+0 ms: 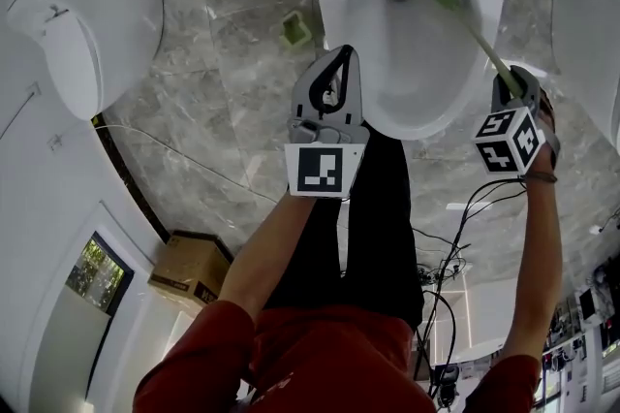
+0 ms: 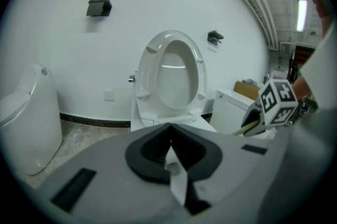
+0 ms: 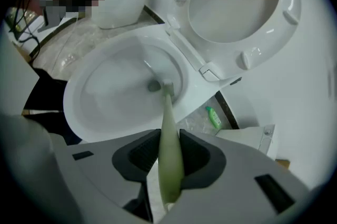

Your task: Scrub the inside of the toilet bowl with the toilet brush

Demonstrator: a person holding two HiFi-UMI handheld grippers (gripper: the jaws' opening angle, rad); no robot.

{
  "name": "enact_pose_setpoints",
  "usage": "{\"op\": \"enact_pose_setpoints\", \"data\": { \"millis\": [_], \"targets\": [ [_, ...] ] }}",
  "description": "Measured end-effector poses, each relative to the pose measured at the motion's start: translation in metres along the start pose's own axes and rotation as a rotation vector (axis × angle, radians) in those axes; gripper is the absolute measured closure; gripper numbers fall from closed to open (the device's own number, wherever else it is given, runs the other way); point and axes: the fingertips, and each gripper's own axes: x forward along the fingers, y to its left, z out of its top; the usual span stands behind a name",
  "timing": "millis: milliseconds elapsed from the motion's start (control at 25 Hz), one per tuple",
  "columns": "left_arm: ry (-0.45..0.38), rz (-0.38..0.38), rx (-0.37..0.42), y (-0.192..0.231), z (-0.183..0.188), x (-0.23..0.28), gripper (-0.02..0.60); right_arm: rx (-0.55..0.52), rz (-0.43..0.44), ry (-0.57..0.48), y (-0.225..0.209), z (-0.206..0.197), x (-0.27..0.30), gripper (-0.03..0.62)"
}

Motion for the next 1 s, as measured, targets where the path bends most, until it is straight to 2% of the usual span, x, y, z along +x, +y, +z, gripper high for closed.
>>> {"op": "enact_pose_setpoints", "data": {
  "millis": [160, 240, 280, 360, 480, 520, 600, 720, 840, 920, 1000],
  "targets": [
    [0.005, -0.010, 0.019, -0.001, 0.001, -0.004, 0.580, 0.166, 0.089, -0.018, 0.026, 0.037, 0.035, 0.485],
    [0.011, -0.013, 0.029, 0.001, 0.001, -0.006, 0.580, 0.303, 0.154, -0.009, 0.040, 0.054, 0.050, 0.484],
    [0.012, -0.013, 0.034, 0.002, 0.000, -0.006, 0.580, 0.407, 0.197, 0.003, 0.046, 0.058, 0.054, 0.484],
    [0.016, -0.013, 0.050, 0.005, -0.001, -0.006, 0.580, 0.718, 0.321, 0.048, 0.064, 0.054, 0.058, 0.484],
    [0.010, -0.010, 0.050, 0.007, -0.001, -0.007, 0.580, 1.307, 0.588, 0.089, 0.105, 0.050, 0.056, 0.487],
    [0.010, -0.010, 0.046, 0.007, 0.000, -0.007, 0.580, 1.457, 0.669, 0.087, 0.120, 0.055, 0.052, 0.487],
    [0.015, -0.013, 0.045, 0.007, 0.000, -0.008, 0.580, 1.673, 0.796, 0.062, 0.146, 0.069, 0.041, 0.488],
    [0.011, -0.019, 0.050, 0.008, 0.002, -0.007, 0.580, 1.886, 0.955, -0.033, 0.162, 0.093, 0.006, 0.488],
    [0.014, -0.018, 0.053, 0.011, 0.003, -0.004, 0.580, 2.002, 1.088, -0.122, 0.169, 0.117, -0.026, 0.488],
    [0.018, -0.016, 0.061, 0.014, 0.002, -0.003, 0.580, 2.051, 1.113, -0.150, 0.169, 0.133, -0.021, 0.490],
    [0.021, -0.016, 0.071, 0.015, 0.002, -0.002, 0.580, 2.107, 1.072, -0.137, 0.159, 0.144, 0.007, 0.491]
  ]
}}
